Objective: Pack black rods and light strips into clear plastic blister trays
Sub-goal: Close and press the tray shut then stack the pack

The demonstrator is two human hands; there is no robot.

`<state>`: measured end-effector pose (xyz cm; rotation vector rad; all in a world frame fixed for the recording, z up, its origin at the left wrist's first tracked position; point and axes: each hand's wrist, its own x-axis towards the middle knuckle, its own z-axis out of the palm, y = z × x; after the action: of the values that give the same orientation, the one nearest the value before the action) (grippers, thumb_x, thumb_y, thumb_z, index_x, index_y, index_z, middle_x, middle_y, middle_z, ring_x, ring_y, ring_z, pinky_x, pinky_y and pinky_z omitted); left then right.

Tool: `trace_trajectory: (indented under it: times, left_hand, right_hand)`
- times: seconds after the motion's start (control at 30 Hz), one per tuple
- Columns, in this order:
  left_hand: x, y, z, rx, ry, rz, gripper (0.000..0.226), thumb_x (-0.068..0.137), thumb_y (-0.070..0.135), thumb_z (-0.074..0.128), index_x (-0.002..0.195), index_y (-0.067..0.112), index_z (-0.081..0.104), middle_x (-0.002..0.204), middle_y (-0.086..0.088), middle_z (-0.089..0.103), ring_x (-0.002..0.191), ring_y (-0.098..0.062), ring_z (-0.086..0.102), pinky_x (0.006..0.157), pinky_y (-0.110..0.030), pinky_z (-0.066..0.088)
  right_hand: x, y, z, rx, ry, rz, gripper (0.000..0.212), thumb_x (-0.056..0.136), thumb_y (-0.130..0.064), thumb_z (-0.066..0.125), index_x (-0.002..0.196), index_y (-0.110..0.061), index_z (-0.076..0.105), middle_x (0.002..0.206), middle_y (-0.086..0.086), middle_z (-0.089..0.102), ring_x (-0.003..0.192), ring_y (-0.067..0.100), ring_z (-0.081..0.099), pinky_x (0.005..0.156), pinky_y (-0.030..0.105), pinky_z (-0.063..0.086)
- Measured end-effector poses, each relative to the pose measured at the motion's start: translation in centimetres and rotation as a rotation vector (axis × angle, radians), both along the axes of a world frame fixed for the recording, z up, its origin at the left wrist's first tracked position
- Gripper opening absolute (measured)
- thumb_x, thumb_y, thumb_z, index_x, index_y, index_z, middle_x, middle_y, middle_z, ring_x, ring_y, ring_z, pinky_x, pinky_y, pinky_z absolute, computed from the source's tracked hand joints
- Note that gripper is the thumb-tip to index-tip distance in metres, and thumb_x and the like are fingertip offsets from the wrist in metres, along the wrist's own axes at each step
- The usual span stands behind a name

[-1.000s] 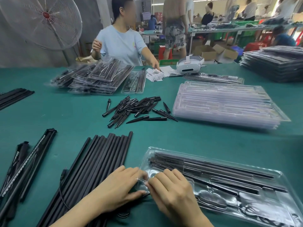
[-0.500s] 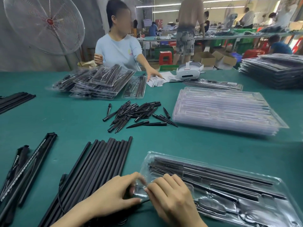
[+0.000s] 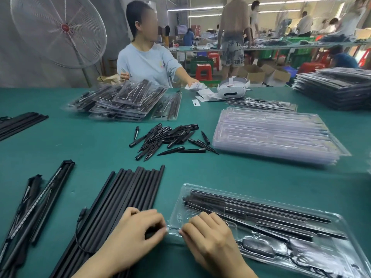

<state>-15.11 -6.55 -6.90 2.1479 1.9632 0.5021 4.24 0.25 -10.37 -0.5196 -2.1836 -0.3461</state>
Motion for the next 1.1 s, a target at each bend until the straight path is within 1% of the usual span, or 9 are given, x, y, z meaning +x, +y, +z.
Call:
trace_trajectory:
  times: [0.17,0.3,0.4,0.5,0.7,0.83,0.93,1.0,1.1]
  left_hand:
    - [0.2,1.3,-0.8,-0.03,-0.004,0.048,0.012,0.094,0.045,0.049,0.088,0.034,0.052,0.087,0.02,0.059,0.083,0.007,0.048,0.094,-0.015,0.026]
    - [-0.1,1.7,-0.7,-0.113,-0.144,0.054,0.012,0.09,0.036,0.056,0.098,0.045,0.055,0.082,0.017,0.06,0.074,0.002,0.05,0.078,-0.01,0.03]
    - [-0.4,1.7,-0.3,-0.183,-0.16,0.009,0.022,0.088,0.027,0.06,0.1,0.045,0.056,0.085,0.016,0.06,0.082,0.005,0.051,0.089,-0.018,0.033]
    - [-0.3,1.2,-0.4,-0.157,-0.084,0.003,0.019,0.087,0.026,0.057,0.083,0.044,0.052,0.089,0.019,0.059,0.093,0.009,0.049,0.102,-0.021,0.023]
    - [-0.3,0.9,-0.8,-0.131,0.004,0.051,0.014,0.089,0.031,0.054,0.083,0.043,0.05,0.092,0.021,0.053,0.099,0.013,0.043,0.106,-0.022,0.007]
    - [-0.2,1.2,-0.3,-0.099,-0.133,0.076,0.016,0.085,0.032,0.062,0.087,0.045,0.053,0.094,0.021,0.056,0.097,0.012,0.048,0.1,-0.024,0.019]
    - [0.0,2.6,0.4,-0.033,-0.187,0.149,0.017,0.086,0.034,0.063,0.088,0.044,0.05,0.089,0.019,0.058,0.081,0.006,0.053,0.09,-0.024,0.031]
    - [0.6,3.9,0.7,-0.148,-0.108,0.201,0.008,0.087,0.04,0.058,0.089,0.038,0.051,0.082,0.017,0.058,0.075,0.001,0.052,0.085,-0.024,0.031]
    - [1.9,5.7,0.1,-0.43,0.061,0.195,0.018,0.086,0.042,0.052,0.082,0.024,0.053,0.079,0.008,0.058,0.081,-0.014,0.05,0.08,-0.029,0.025]
  right_hand:
    - [0.2,-0.2,-0.2,0.02,-0.018,0.009,0.024,0.083,-0.021,0.069,0.06,-0.016,0.06,0.062,-0.001,0.052,0.054,0.02,0.044,0.049,0.028,0.039]
    - [0.2,-0.1,-0.6,-0.012,-0.04,0.04,0.022,0.085,-0.021,0.062,0.064,-0.017,0.06,0.07,-0.002,0.057,0.06,0.018,0.048,0.055,0.026,0.04]
    - [0.2,-0.1,-0.8,-0.065,-0.048,0.072,0.015,0.083,-0.019,0.06,0.069,-0.017,0.061,0.088,-0.003,0.067,0.074,0.016,0.059,0.064,0.026,0.046]
    - [0.4,-0.1,-0.9,-0.105,-0.075,0.098,0.022,0.09,-0.02,0.05,0.072,-0.019,0.063,0.096,-0.007,0.07,0.087,0.012,0.064,0.075,0.024,0.048]
    - [0.4,-0.3,-0.9,-0.205,-0.14,0.111,0.014,0.085,-0.021,0.057,0.073,-0.021,0.064,0.085,-0.014,0.068,0.085,0.009,0.065,0.074,0.021,0.05]
    - [0.4,-0.6,-0.6,-0.267,-0.226,0.077,0.007,0.08,-0.026,0.056,0.077,-0.022,0.061,0.078,-0.011,0.062,0.074,0.012,0.058,0.066,0.022,0.046]
    - [0.2,-0.8,-0.5,-0.262,-0.228,0.062,0.01,0.076,-0.023,0.063,0.073,-0.021,0.053,0.072,-0.008,0.056,0.067,0.014,0.052,0.061,0.023,0.041]
    - [0.1,-1.0,-0.4,-0.254,-0.225,0.057,0.016,0.072,-0.02,0.068,0.07,-0.02,0.053,0.069,-0.007,0.054,0.064,0.015,0.05,0.058,0.024,0.041]
    - [0.1,-1.2,-0.5,-0.258,-0.226,0.046,0.013,0.068,-0.02,0.071,0.07,-0.019,0.058,0.069,-0.006,0.056,0.063,0.015,0.051,0.059,0.023,0.038]
